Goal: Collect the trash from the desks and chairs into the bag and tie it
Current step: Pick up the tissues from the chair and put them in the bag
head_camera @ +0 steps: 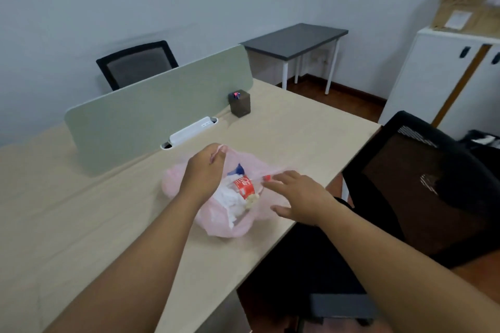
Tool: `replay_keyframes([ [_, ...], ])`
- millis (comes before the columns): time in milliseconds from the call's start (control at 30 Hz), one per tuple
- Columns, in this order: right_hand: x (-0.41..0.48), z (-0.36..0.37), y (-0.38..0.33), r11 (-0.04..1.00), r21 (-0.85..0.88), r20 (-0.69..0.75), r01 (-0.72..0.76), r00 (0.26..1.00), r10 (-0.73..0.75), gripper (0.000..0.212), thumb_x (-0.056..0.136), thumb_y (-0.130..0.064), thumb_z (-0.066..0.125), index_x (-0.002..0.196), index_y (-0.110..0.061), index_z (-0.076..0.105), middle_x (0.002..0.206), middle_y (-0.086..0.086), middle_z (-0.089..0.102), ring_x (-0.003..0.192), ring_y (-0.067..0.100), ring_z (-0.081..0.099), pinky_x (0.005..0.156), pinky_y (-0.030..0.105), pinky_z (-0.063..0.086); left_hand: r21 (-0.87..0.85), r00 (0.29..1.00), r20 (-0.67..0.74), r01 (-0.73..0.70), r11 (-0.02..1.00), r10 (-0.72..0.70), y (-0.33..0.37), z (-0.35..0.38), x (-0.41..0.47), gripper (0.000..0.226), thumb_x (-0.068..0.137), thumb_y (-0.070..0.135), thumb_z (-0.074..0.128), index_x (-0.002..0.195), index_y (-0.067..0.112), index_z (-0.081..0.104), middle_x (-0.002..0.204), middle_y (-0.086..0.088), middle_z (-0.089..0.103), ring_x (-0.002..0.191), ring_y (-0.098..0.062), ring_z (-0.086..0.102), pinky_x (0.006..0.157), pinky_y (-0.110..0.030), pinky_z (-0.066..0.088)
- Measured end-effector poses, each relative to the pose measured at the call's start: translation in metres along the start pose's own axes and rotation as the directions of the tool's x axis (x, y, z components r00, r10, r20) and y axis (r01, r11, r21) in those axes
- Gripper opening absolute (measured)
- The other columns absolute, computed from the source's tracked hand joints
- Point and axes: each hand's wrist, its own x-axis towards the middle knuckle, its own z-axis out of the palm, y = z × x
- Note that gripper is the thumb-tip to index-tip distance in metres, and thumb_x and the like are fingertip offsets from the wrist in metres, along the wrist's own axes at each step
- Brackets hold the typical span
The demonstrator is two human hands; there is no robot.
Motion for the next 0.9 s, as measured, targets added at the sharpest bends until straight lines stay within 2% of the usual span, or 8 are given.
replay_keyframes([
  [133,-0.075,-0.043,0.077,0.975,-0.183,0.064,-0.127,0.988,0.141,0.071,0.088,-0.064,0.043,0.151,-0.044,0.016,0.162,-0.005,0.017,0.149,0.026,0.011,0.119,0.041,0.013,0.137,0.998,0.026,-0.055,0.989,0.052,0.007,0.014,0.0,0.03,0.102,0.038,0.04,0.093,0.018,0.062,0.088,-0.006,0.065,0.087,-0.028,0.059,0.077,-0.038,0.047],
  [233,-0.154,-0.067,0.15,0.927,-0.292,0.118,-0.236,0.953,0.28,0.068,0.085,-0.071,0.038,0.147,-0.044,0.027,0.162,-0.008,0.018,0.15,0.024,0.008,0.121,0.043,0.008,0.266,0.997,0.034,-0.075,0.961,0.068,0.006,0.024,-0.002,0.028,0.101,0.04,0.042,0.086,0.024,0.058,0.076,0.004,0.059,0.079,-0.024,0.056,0.069,-0.033,0.041],
  [467,-0.298,-0.069,0.277,0.848,-0.406,0.365,-0.342,0.789,0.493,0.09,0.061,-0.085,0.011,0.144,-0.054,0.025,0.163,-0.014,0.002,0.151,0.024,-0.008,0.121,0.045,0.002,0.485,1.0,0.01,-0.008,0.874,0.004,0.003,0.045,-0.02,0.03,0.101,0.046,0.04,0.103,0.026,0.063,0.09,-0.007,0.068,0.083,-0.031,0.062,0.076,-0.038,0.049],
  [533,-0.316,-0.048,0.291,0.909,-0.363,0.472,-0.204,0.801,0.368,0.089,0.062,-0.094,0.022,0.143,-0.056,0.027,0.163,-0.009,-0.001,0.15,0.029,-0.01,0.119,0.046,0.011,0.505,1.0,-0.017,0.031,0.863,-0.026,0.008,0.048,-0.029,0.034,0.101,0.044,0.041,0.103,0.021,0.065,0.086,-0.008,0.068,0.077,-0.031,0.063,0.074,-0.037,0.047],
  [633,-0.319,-0.015,0.308,0.897,-0.439,0.349,-0.039,0.913,0.21,0.058,0.075,-0.07,0.058,0.122,-0.038,0.064,0.141,0.015,0.052,0.146,0.044,0.009,0.114,0.054,0.025,0.571,0.995,-0.069,0.095,0.815,-0.068,0.013,0.051,-0.041,0.034,0.101,0.045,0.039,0.11,0.025,0.065,0.101,-0.011,0.07,0.088,-0.031,0.063,0.08,-0.038,0.047],
  [667,-0.316,-0.008,0.315,0.891,-0.455,0.271,0.009,0.954,0.129,0.041,0.087,-0.055,0.054,0.116,-0.029,0.069,0.128,0.015,0.061,0.146,0.044,0.009,0.117,0.053,0.016,0.593,0.995,-0.074,0.1,0.799,-0.07,0.015,0.052,-0.045,0.034,0.101,0.045,0.038,0.113,0.026,0.065,0.107,-0.011,0.07,0.093,-0.032,0.063,0.082,-0.038,0.047],
  [767,-0.307,0.002,0.33,0.842,-0.505,0.193,0.191,0.975,-0.106,0.058,0.103,-0.033,0.014,0.11,-0.023,0.07,0.112,0.01,0.068,0.131,0.039,0.042,0.119,0.046,-0.001,0.612,0.993,-0.087,0.117,0.782,-0.08,0.026,0.056,-0.054,0.036,0.102,0.043,0.038,0.118,0.025,0.065,0.114,-0.012,0.07,0.1,-0.032,0.063,0.085,-0.038,0.047],
  [900,-0.294,0.004,0.313,0.857,-0.405,0.115,0.32,0.947,-0.299,0.034,0.098,-0.031,0.035,0.107,-0.024,0.067,0.103,-0.002,0.066,0.102,0.025,0.064,0.108,0.039,0.027,0.607,0.99,-0.116,0.131,0.784,-0.075,0.035,0.057,-0.057,0.035,0.102,0.041,0.038,0.114,0.023,0.065,0.117,-0.012,0.068,0.107,-0.034,0.06,0.087,-0.041,0.048],
])
